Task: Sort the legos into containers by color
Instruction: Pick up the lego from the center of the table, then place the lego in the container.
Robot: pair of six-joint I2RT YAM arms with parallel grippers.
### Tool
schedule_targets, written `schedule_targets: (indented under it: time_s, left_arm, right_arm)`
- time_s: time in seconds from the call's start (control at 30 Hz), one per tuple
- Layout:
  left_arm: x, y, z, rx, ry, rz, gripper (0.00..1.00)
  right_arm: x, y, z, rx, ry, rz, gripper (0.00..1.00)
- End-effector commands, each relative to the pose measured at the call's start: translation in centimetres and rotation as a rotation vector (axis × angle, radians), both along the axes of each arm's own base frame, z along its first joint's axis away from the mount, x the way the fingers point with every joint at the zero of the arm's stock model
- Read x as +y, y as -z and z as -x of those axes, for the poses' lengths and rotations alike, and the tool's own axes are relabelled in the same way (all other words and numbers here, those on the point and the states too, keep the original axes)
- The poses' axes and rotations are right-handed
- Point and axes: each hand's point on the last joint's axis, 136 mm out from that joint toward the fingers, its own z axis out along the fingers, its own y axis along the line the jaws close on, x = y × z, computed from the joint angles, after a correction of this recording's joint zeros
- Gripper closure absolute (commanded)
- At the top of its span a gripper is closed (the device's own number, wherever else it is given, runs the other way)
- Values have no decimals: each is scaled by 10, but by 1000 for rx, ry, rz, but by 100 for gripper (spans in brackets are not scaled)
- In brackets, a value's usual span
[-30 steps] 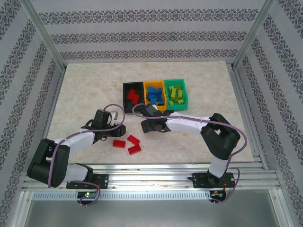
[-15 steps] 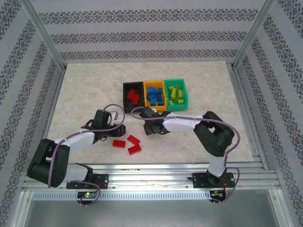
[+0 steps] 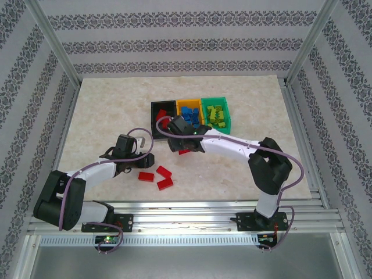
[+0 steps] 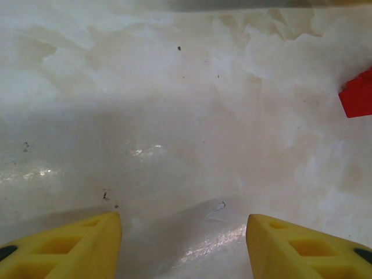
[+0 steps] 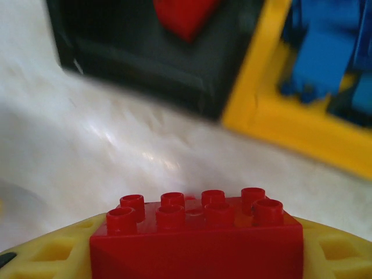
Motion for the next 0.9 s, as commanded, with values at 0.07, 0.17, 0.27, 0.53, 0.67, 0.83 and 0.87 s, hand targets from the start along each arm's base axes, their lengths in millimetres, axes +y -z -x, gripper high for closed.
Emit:
schedule_targets:
  time_s: [0.07, 0.17, 0.27, 0.53, 0.67, 0.83, 0.87]
  left_arm:
    - [0, -10, -12, -42, -13, 17, 41]
    - [0, -11, -12, -44, -15, 15, 41]
    - [0, -11, -12, -45, -15, 15, 41]
    - [0, -11, -11, -47, -13, 18, 41]
    - [0, -12, -12, -52, -13, 18, 41]
    - [-1, -12, -12, -49, -11, 22, 41]
    - [-1, -12, -12, -50, -11, 22, 41]
  right_arm:
    - [23, -17, -41, -9, -46, -60, 44]
    - [38, -22, -57, 0, -53, -100, 43]
    - [50, -17, -70, 13, -44, -126, 41]
    - [60, 1, -87, 35, -13, -120, 28]
    - [52, -7, -80, 20, -6, -124, 23]
    - [41, -18, -67, 9, -9, -125, 23]
    - [38, -21, -62, 5, -9, -123, 23]
